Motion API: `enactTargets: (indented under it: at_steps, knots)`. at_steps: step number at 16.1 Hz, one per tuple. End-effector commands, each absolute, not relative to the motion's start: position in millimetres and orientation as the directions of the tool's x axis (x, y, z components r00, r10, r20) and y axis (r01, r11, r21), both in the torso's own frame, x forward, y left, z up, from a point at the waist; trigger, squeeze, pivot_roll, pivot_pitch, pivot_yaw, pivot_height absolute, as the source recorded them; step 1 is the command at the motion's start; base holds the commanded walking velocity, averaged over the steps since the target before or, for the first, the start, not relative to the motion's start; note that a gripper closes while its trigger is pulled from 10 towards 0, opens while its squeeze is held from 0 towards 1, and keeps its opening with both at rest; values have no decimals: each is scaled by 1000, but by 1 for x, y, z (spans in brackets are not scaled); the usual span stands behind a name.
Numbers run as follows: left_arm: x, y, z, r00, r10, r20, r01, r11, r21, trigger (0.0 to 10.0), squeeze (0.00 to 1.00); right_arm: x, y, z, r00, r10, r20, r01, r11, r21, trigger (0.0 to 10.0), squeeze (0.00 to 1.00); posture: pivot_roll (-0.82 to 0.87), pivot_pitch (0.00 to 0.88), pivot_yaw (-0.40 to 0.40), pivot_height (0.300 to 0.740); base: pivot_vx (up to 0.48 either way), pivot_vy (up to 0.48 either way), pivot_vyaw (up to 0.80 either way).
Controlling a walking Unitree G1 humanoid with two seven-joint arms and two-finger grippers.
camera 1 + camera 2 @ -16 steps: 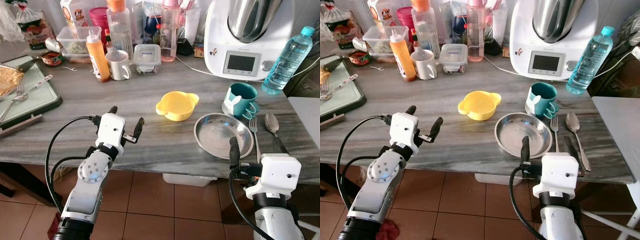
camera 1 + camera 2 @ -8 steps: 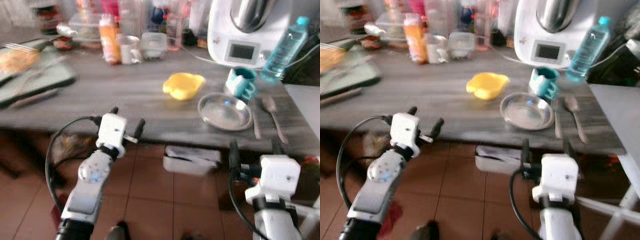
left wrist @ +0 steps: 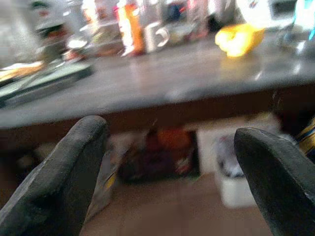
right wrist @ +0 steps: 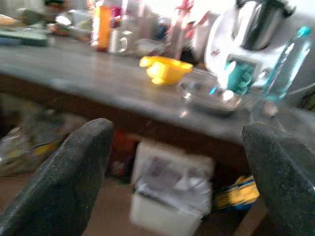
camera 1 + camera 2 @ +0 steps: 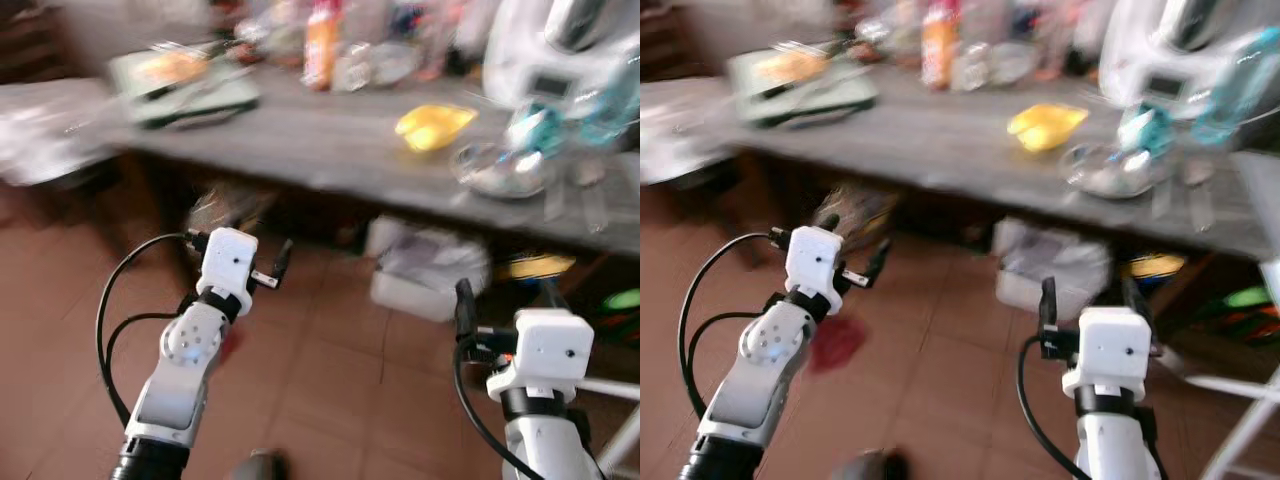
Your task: Setting the table
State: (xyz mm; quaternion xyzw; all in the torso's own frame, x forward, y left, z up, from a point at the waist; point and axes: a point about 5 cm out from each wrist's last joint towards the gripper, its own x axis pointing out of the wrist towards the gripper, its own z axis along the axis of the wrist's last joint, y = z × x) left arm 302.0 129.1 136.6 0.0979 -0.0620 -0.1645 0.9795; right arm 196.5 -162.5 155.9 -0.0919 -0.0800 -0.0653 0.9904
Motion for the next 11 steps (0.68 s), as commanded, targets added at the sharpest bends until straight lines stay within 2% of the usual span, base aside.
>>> enactTargets:
  at_steps: [1, 7, 11]
  knots:
    - [301, 122, 135, 919, -387, 80, 360, 904, 231, 10000, 0, 194, -165, 155, 978, -129, 166, 158, 971, -178, 10000, 0, 26, 113, -27, 740, 0, 0, 0]
    - [299, 117, 100, 902, -429, -40, 428, 880, 207, 10000, 0, 192, -174, 129, 982, -168, 81, 181, 966, -185, 10000, 0, 36, 110, -32, 740, 0, 0, 0]
    - [298, 122, 70, 901, -410, -140, 432, 874, 222, 10000, 0, 193, -181, 109, 983, -181, 27, 182, 964, -192, 10000, 0, 37, 101, -26, 740, 0, 0, 0]
